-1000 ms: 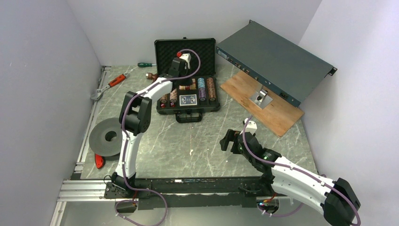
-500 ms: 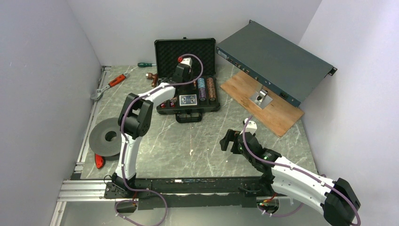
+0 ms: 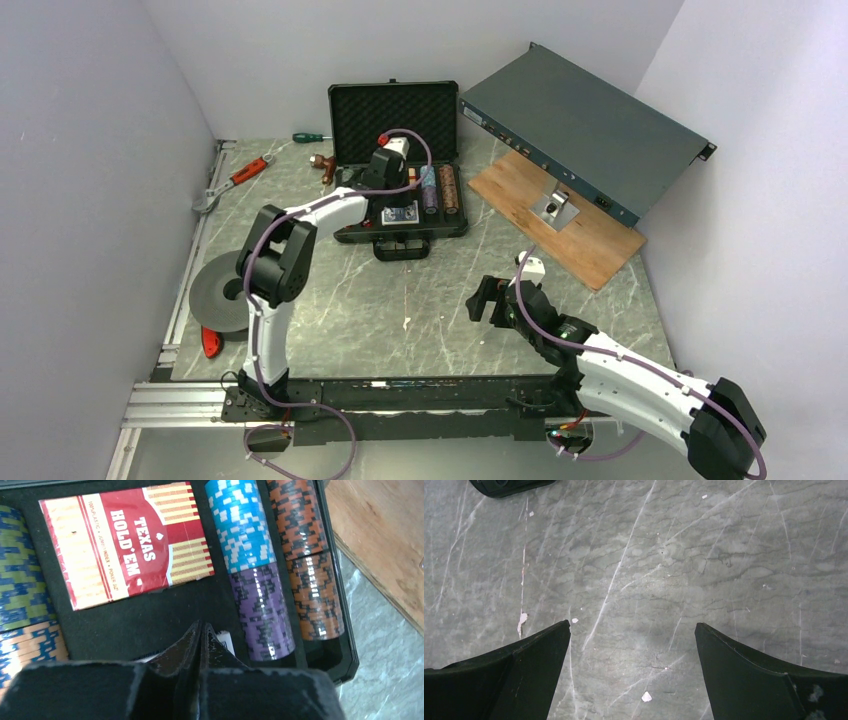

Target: Pack up texas hold em set

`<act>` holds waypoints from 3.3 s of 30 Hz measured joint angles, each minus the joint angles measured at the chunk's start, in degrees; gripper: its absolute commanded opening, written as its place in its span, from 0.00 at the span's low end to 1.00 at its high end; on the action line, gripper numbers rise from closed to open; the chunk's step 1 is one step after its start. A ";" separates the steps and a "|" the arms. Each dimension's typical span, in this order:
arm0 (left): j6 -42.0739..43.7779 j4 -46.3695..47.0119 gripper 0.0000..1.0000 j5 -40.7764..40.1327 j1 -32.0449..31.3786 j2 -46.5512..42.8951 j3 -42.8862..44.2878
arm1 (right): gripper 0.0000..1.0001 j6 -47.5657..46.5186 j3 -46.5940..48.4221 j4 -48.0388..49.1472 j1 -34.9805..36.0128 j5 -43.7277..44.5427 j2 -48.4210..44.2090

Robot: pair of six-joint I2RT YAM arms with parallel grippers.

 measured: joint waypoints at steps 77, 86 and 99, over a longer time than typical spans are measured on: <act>17.09 -27.85 0.76 -7.04 6.54 -87.21 -46.01 | 0.49 26.53 54.53 -7.23 -12.07 11.74 65.59; 17.11 -27.82 0.76 -7.04 6.54 -87.14 -46.01 | 0.60 23.12 55.30 -4.72 -12.24 11.52 68.24; 17.42 -27.71 0.76 -7.04 6.54 -86.51 -46.01 | 0.04 20.44 54.42 -4.24 -12.94 9.64 67.82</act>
